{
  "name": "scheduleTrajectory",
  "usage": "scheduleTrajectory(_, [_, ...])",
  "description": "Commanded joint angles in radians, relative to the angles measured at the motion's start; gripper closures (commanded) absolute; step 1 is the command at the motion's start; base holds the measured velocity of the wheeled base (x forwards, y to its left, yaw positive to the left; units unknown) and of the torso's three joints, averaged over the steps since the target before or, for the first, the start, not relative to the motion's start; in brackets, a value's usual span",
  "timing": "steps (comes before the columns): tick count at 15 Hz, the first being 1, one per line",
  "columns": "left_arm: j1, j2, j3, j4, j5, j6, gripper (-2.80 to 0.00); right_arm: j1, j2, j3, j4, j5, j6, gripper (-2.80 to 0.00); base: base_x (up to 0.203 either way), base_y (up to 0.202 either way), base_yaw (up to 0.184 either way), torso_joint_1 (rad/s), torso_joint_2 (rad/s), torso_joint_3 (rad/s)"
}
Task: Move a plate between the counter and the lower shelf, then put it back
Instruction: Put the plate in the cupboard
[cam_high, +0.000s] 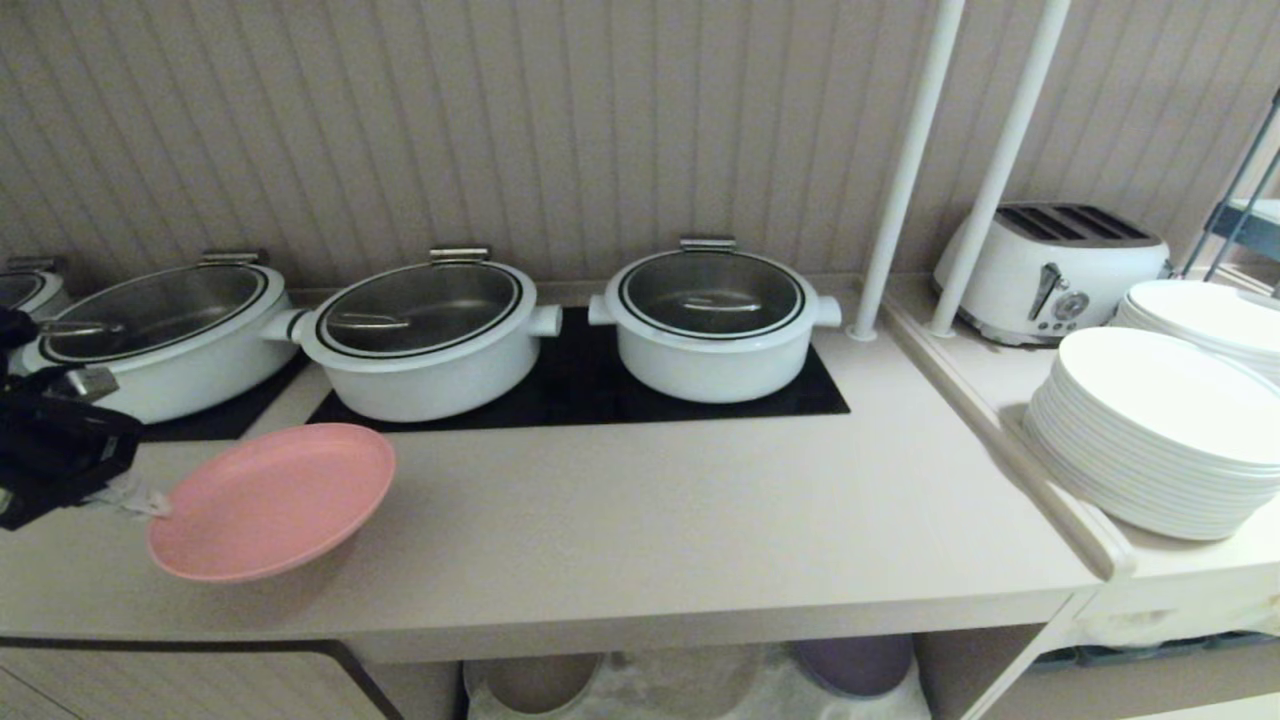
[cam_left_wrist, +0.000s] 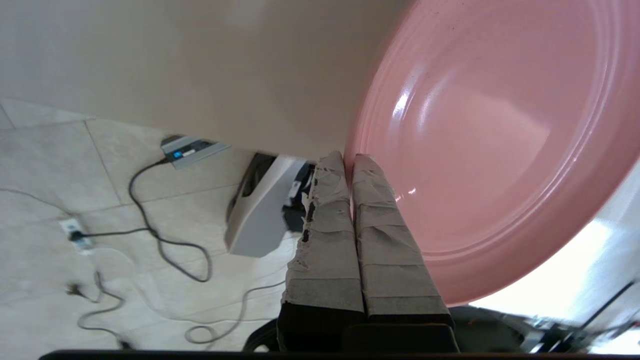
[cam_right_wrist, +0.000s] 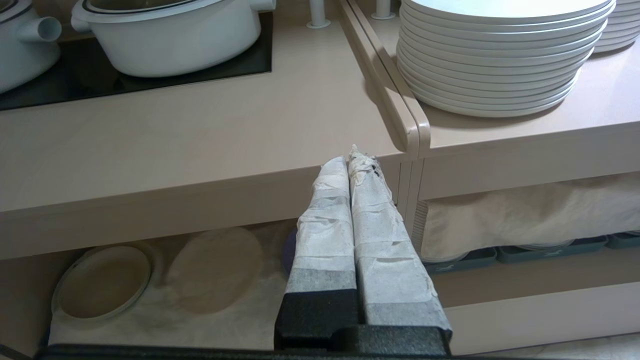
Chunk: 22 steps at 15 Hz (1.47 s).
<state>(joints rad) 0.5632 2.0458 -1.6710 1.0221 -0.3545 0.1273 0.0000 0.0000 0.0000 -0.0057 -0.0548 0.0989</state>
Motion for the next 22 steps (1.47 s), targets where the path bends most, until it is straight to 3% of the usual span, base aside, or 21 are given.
scheduleTrajectory(1, [0.002,-0.059,0.056,0.006,-0.006,0.061,0.00,0.000,0.000,0.000,0.000,0.000,0.001,0.00,0.000,0.000,0.000,0.000,0.00,0.000])
scheduleTrajectory(7, [0.005,-0.233,0.230,0.003,-0.011,0.200,0.00,0.000,0.000,0.000,0.000,0.000,0.001,0.00,0.000,0.000,0.000,0.000,0.00,0.000])
scheduleTrajectory(13, [-0.014,-0.348,0.360,0.003,-0.032,0.218,0.00,0.000,0.000,0.000,0.000,0.000,0.001,0.00,0.000,0.000,0.000,0.000,0.00,0.000])
scheduleTrajectory(20, [-0.032,-0.471,0.547,0.002,-0.064,0.420,0.00,0.000,0.000,0.000,0.000,0.000,0.001,0.00,0.000,0.000,0.000,0.000,0.00,0.000])
scheduleTrajectory(22, [-0.053,-0.489,0.574,0.000,-0.067,0.449,0.00,0.000,0.000,0.000,0.000,0.000,0.001,0.00,0.000,0.000,0.000,0.000,0.00,0.000])
